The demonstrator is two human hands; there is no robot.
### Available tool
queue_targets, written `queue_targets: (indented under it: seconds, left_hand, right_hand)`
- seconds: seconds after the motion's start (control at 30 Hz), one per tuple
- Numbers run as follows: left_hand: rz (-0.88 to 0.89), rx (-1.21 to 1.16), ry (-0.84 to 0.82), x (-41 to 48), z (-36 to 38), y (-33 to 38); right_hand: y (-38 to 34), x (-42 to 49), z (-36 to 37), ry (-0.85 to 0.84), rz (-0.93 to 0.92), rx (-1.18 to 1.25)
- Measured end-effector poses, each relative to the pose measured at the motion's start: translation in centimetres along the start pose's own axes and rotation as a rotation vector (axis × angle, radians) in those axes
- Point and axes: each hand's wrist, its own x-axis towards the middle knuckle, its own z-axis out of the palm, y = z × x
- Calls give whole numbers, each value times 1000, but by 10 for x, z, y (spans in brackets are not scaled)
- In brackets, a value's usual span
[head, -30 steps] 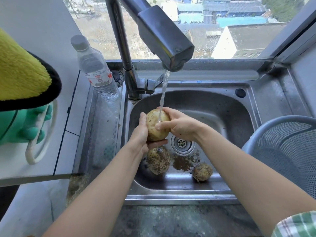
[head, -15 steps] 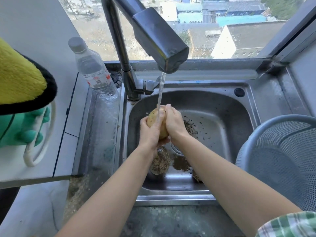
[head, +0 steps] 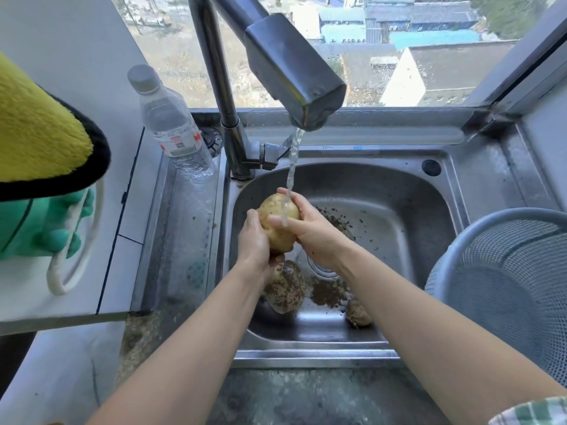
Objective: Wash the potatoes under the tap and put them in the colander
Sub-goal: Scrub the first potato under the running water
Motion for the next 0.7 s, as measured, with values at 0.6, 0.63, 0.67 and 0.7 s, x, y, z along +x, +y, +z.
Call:
queue_targets:
  seconds: [0.6,0.63,0.67,0.7]
  left_hand:
    - [-233,-307,-138,-4,13,3]
    - [-236,-316,-134,-4,14,2]
    - [-249,-323,-130,-4,14,3]
    - [-270,-330,-123,-3,11,5]
  right_hand:
    - [-7,-7,7,163,-263,-231]
    - [-5,-6,11,227,-278,-255]
    - [-4,-4,10,215,-265,-271]
    - [-5,-4,4,115,-216,-282]
